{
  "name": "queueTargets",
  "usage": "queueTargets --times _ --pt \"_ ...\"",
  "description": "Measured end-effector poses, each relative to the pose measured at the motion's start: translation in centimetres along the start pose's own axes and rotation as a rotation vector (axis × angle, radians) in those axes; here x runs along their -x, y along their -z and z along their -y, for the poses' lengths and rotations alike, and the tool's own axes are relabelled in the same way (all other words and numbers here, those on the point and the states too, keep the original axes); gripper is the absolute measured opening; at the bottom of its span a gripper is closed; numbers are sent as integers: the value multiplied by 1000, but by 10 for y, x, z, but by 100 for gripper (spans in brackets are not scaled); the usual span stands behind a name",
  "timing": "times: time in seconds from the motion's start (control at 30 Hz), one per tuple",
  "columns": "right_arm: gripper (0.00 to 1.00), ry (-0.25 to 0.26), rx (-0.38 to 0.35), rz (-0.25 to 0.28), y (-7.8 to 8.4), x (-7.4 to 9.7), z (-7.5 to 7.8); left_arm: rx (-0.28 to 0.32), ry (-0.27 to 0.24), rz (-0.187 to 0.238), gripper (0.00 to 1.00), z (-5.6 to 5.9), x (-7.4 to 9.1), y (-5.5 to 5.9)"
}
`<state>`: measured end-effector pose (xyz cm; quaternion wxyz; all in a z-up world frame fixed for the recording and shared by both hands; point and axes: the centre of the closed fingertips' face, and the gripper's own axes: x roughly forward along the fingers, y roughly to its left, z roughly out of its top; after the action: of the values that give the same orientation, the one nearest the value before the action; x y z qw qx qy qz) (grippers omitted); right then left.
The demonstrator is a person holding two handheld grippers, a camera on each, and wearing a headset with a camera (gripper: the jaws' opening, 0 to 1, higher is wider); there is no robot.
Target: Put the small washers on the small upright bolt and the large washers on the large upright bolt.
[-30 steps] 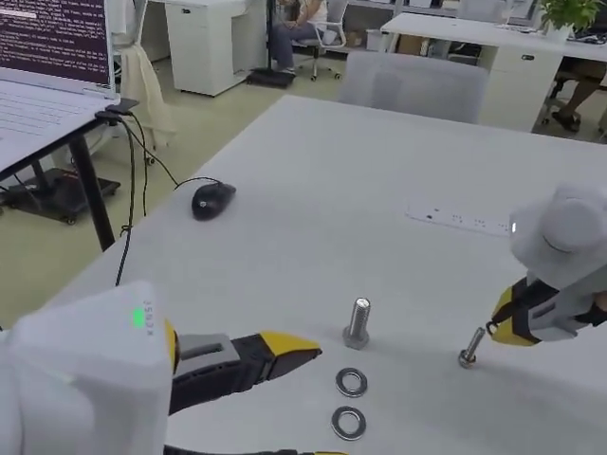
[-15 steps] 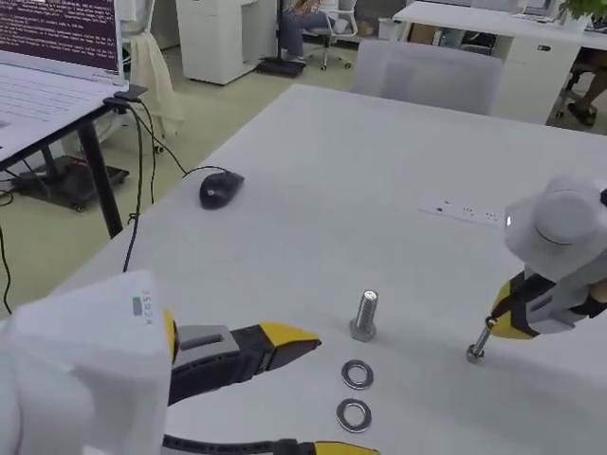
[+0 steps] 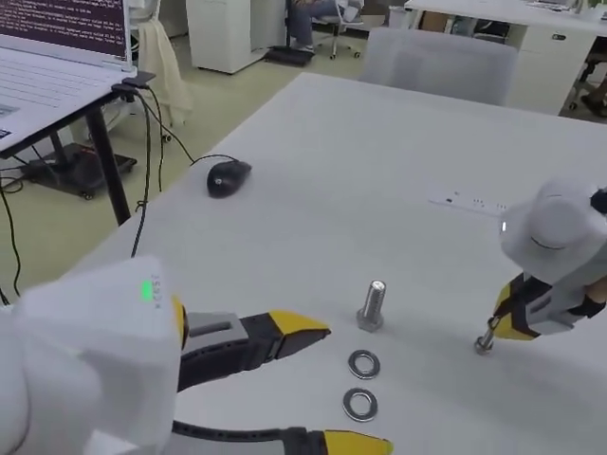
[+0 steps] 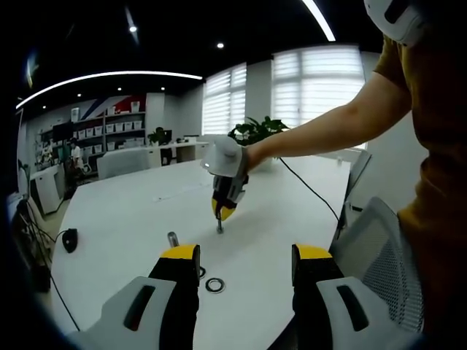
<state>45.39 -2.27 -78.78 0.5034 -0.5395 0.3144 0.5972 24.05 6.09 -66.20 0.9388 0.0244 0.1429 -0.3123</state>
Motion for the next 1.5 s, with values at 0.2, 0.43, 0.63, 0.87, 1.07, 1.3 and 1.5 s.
queueTargets --times 0.2,0.43,0.63,0.87,1.07,1.3,1.5 --pt "13 -14 -17 4 2 -10 0 7 -1 -2 49 -1 0 2" --pt "13 -25 -20 8 5 -20 0 6 -5 -4 50 -3 0 1" --pt "15 -28 -15 8 7 -24 -3 9 -6 -9 50 -3 0 2" --pt "16 -14 -45 33 11 -13 -3 7 -7 -19 50 -3 1 4" --pt "16 3 -84 42 21 -7 -13 -8 -5 -20 49 -1 2 1" --pt "16 8 -107 55 28 -1 -28 -37 1 11 50 5 3 -10" --pt "16 -1 -86 76 13 0 -51 -22 16 11 50 11 7 -8"
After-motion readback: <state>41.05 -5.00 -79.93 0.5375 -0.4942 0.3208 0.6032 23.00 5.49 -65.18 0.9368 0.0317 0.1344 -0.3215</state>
